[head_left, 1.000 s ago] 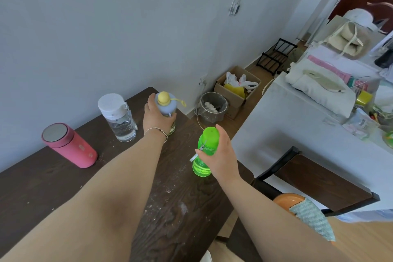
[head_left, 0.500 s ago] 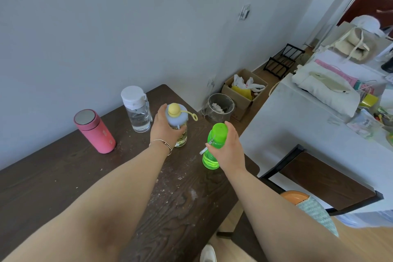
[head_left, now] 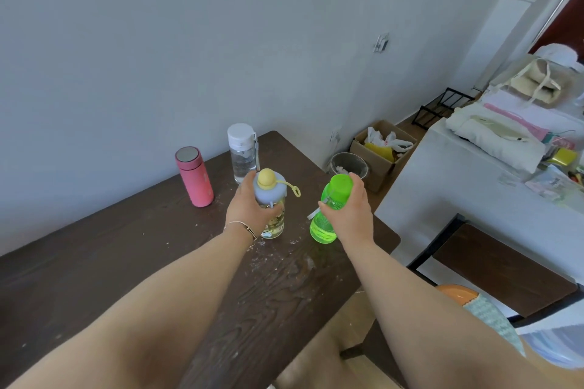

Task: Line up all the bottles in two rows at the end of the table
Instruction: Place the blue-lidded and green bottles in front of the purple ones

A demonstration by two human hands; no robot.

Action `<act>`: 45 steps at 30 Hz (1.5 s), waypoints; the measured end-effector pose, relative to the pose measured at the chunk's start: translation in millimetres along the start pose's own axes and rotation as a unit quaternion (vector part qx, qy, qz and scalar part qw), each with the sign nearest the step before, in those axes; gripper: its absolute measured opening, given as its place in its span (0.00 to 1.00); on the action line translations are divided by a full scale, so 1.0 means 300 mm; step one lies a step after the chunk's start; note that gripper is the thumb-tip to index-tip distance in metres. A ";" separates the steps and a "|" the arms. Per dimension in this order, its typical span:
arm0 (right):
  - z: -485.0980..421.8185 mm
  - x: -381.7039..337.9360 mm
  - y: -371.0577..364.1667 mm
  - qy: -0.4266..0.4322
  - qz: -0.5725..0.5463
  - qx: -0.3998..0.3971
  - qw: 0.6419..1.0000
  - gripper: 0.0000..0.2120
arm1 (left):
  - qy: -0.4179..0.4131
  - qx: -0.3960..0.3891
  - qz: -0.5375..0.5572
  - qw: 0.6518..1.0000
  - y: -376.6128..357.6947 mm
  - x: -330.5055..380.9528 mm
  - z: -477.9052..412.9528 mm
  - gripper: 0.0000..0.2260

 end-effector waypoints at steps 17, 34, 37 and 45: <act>0.484 -0.235 0.069 0.128 -0.086 -0.096 0.983 0.42 | 0.116 0.165 0.029 0.979 0.352 -0.184 0.760 0.41; 1.047 -0.735 -0.186 0.233 -0.117 -0.215 0.941 0.42 | 0.175 0.300 0.032 0.937 0.917 -0.562 1.372 0.41; 1.172 -0.829 -0.258 0.237 -0.121 -0.224 0.938 0.42 | 0.182 0.307 0.021 0.934 1.028 -0.659 1.477 0.38; 1.516 -1.085 -0.467 0.219 -0.129 -0.237 0.938 0.43 | 0.202 0.309 -0.004 0.929 1.363 -0.941 1.717 0.35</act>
Point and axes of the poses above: each hand's wrist, its own z-axis away from the middle knuckle, its own y-axis out of the back of the hand, x = y × z, the point moved 7 cm from there along -z, towards the middle knuckle, and after that the axes turned 7 degrees about y, right-handed, at the moved point
